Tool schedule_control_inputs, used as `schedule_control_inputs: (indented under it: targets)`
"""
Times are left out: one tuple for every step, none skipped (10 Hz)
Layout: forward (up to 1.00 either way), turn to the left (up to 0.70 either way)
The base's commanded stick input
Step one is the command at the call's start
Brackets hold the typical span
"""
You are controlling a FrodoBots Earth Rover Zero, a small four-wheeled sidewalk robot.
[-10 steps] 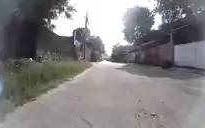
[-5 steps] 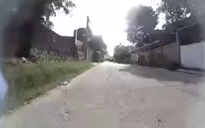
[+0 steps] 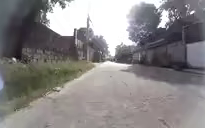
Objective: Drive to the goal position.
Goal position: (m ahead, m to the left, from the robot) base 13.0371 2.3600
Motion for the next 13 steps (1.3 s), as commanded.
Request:
schedule_control_inputs:
  targets:
    - [1.0,0.0]
    - [1.0,0.0]
    - [1.0,0.0]
    - [1.0,-0.2]
    - [1.0,-0.4]
    - [1.0,-0.38]
    - [1.0,-0.27]
    - [1.0,0.0]
    - [1.0,0.0]
    - [1.0,0.0]
    - [1.0,0.0]
    - [1.0,0.0]
    - [1.0,0.0]
